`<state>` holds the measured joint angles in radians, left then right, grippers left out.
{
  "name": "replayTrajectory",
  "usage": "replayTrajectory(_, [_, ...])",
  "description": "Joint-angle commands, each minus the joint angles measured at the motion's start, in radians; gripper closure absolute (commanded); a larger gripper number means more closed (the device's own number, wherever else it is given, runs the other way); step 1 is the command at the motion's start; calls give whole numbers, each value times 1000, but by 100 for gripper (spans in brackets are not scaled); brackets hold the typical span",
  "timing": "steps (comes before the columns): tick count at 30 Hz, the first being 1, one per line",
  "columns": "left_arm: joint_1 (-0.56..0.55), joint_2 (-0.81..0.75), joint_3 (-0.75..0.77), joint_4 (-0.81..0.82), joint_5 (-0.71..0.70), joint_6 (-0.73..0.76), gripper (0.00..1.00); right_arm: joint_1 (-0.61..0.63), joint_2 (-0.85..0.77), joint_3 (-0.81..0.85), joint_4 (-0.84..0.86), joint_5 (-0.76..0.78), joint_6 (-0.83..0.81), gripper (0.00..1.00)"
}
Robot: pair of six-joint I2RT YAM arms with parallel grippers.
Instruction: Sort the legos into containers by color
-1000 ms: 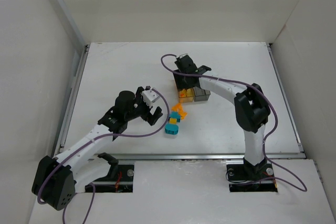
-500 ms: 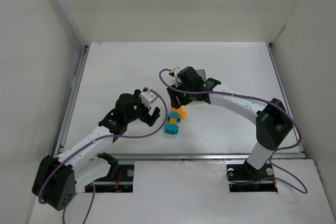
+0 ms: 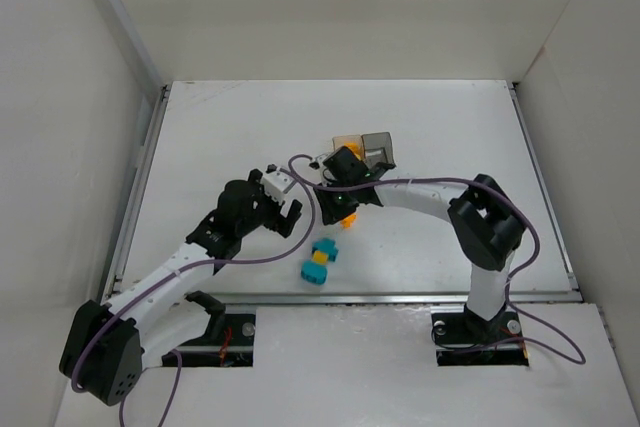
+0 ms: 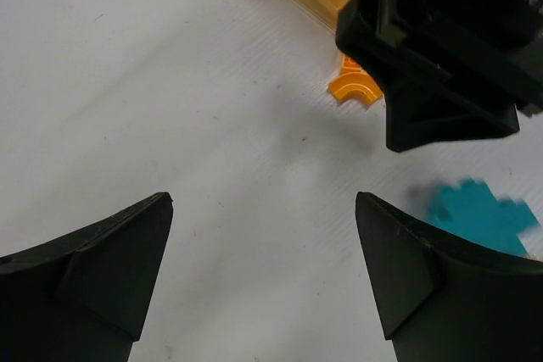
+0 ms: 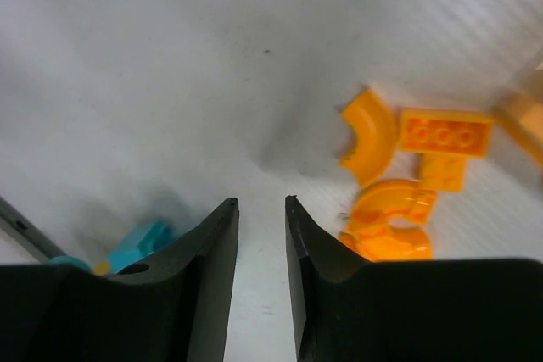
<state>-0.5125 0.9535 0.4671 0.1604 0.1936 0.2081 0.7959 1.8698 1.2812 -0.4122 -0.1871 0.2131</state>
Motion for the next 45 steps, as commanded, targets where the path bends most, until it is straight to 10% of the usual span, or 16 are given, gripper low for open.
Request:
replayTrajectory(1, [5,-27,-5,37,-28,-15,13,54,6,12,23,-78,-27,66])
replayTrajectory(11, [5,-27,-5,37,-28,-15,13,54,-69,12,20,10,25,62])
replayTrajectory(22, [5,-36,-15,37,-19,7,12,54,-155,-43,-108,339,121,28])
replayTrajectory(45, [5,-45,-15,37,-19,7,12,-1,3,-69,9,322,123,39])
